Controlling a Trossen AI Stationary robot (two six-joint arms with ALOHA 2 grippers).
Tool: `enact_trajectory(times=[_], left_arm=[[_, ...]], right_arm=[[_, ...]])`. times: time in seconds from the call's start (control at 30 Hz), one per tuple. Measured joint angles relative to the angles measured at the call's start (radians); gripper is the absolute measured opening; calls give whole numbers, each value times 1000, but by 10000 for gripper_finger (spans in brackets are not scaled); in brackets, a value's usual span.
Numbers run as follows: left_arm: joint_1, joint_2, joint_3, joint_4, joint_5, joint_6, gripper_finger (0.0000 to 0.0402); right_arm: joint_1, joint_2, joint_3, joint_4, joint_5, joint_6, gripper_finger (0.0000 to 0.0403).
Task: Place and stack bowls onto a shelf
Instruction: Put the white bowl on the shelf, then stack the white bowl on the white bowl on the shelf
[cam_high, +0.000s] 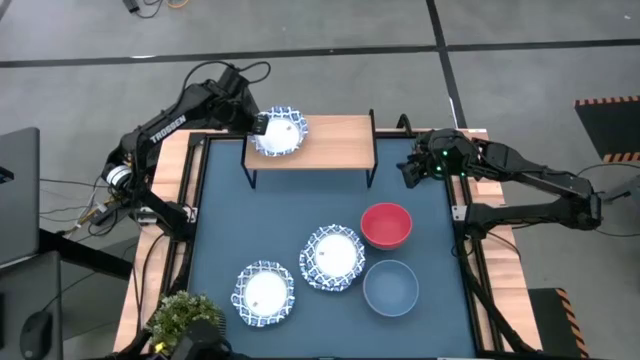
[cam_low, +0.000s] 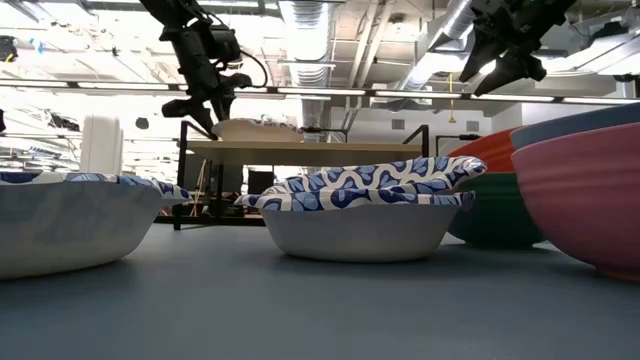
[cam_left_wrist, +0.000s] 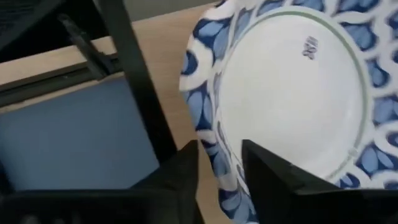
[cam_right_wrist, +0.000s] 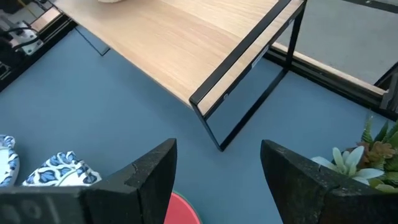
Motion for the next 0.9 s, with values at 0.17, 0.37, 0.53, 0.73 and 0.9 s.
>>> enact_trajectory(times=[0.17, 0.37, 0.53, 0.73, 0.9], left_arm=[[-2, -9, 0, -20, 88, 36, 188], [2, -97, 0, -62, 65, 43, 238], [-34, -214, 0, -129, 86, 34, 251], [-270, -336, 0, -125, 87, 43, 252], [-585, -349, 0, 10, -46, 52, 252]], right_arm=[[0, 0, 0, 0, -4, 0, 260], [0, 0, 0, 0, -4, -3, 260], [2, 0, 0, 0, -4, -3, 260], [2, 0, 0, 0, -4, -9, 260], [2, 0, 0, 0, -5, -19, 260]])
